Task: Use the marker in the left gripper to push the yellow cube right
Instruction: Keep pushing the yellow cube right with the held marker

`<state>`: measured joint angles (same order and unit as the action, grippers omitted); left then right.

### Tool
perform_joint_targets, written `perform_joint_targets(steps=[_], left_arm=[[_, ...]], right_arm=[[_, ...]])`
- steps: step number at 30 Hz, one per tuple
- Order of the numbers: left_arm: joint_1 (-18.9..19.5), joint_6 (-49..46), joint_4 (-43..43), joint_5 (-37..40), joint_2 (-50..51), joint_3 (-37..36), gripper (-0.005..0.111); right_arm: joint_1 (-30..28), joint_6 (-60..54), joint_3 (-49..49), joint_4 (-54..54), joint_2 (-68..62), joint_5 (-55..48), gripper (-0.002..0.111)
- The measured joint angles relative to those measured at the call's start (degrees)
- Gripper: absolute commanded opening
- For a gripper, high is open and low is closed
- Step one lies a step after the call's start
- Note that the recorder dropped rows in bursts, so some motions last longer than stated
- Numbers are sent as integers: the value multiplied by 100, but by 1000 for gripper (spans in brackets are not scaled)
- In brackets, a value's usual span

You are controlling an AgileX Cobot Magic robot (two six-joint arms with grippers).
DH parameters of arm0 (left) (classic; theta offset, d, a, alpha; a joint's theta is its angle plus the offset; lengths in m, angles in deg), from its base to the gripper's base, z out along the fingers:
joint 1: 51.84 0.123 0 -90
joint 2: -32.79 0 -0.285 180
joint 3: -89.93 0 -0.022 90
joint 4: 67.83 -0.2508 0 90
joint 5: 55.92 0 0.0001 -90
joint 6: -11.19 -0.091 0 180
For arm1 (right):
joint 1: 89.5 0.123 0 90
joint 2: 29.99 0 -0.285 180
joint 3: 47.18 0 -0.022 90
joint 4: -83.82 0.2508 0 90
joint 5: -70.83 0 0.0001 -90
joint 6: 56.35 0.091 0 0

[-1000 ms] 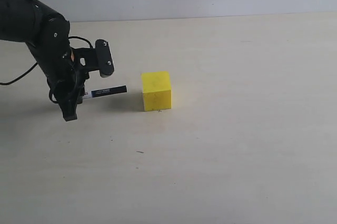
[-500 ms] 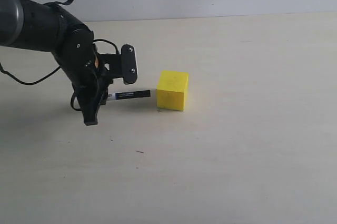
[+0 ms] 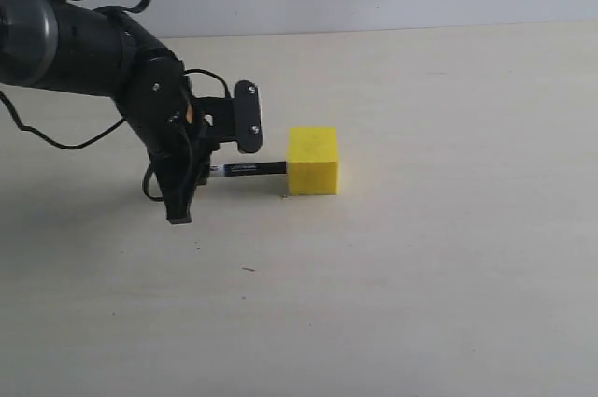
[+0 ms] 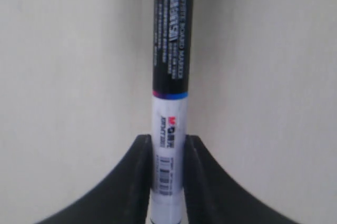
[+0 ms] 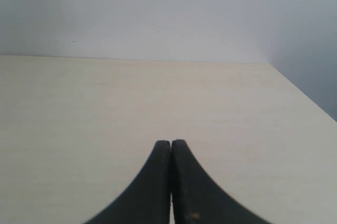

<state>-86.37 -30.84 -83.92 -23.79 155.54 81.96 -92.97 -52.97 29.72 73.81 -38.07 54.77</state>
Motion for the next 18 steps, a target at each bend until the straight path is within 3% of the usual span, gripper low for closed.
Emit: perform_joint_targets(steps=[3, 12, 18], left_arm=[[-133, 0, 11, -13, 0, 49, 0], [134, 148, 11, 745, 12, 60, 0], [-37, 171, 149, 65, 85, 194, 0]], right_arm=[[0, 0, 0, 0, 0, 0, 0], [0, 0, 0, 0, 0, 0, 0], [0, 0, 0, 0, 0, 0, 0]])
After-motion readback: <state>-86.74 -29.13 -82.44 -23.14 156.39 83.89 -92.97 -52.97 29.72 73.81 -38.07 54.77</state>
